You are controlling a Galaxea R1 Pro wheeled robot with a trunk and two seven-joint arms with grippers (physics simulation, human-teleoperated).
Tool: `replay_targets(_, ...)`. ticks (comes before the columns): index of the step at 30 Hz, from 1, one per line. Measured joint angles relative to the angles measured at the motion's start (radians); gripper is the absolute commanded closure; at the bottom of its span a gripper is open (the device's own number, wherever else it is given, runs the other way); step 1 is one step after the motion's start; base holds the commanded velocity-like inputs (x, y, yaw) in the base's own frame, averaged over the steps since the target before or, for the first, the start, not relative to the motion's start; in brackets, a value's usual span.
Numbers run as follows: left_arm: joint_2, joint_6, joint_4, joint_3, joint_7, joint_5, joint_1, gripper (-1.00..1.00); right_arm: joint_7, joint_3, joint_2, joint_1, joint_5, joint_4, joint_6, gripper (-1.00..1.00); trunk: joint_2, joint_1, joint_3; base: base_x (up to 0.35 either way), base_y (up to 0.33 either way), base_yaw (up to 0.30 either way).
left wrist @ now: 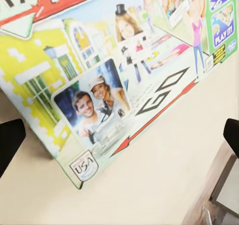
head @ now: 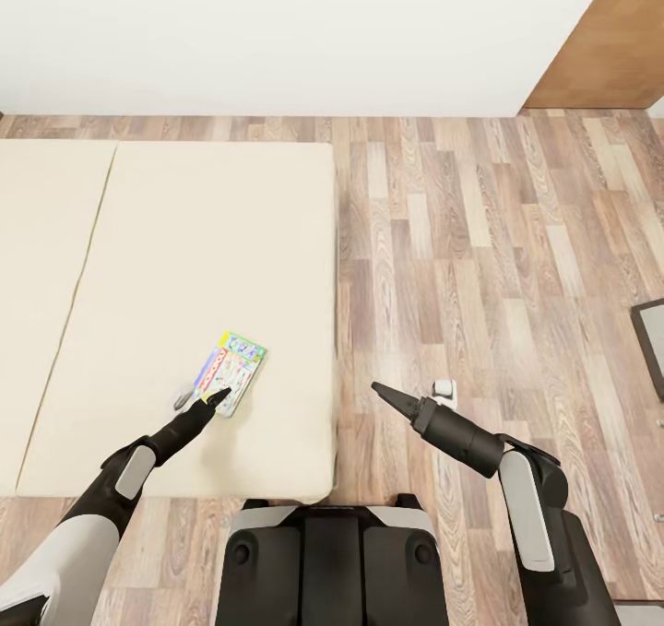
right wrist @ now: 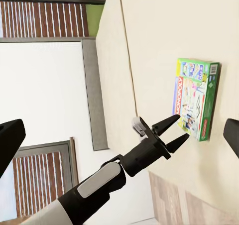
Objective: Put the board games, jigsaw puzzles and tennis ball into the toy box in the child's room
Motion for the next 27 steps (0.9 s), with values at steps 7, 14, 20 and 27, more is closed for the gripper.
replay_targets(7, 0.0, -0.001, 0.0, 0.0, -0.002, 0.0, 0.0, -1.0, 0.0, 0.0, 0.0, 0.0, 0.0, 0.0, 0.0, -1.0, 0.0, 0.0, 0.0, 0.041, -0.014, 0.0)
replay_targets(14, 0.0, -0.001, 0.0, 0.0, -0.004, 0.0, 0.0, -1.0, 0.0, 0.0, 0.0, 0.0, 0.0, 0.0, 0.0, -1.0, 0.0, 0.0, 0.0, 0.146, -0.023, 0.0)
replay_targets(20, 0.0, -0.001, 0.0, 0.0, -0.009, -0.001, 0.0, -1.0, 0.0, 0.0, 0.0, 0.0, 0.0, 0.0, 0.0, -1.0, 0.0, 0.0, 0.0, 0.031, -0.064, 0.0)
replay_targets(27, 0.0, -0.001, 0.0, 0.0, -0.011, 0.0, 0.0, -1.0, 0.0, 0.0, 0.0, 0.0, 0.0, 0.0, 0.0, -1.0, 0.0, 0.0, 0.0, 0.003, -0.214, 0.0)
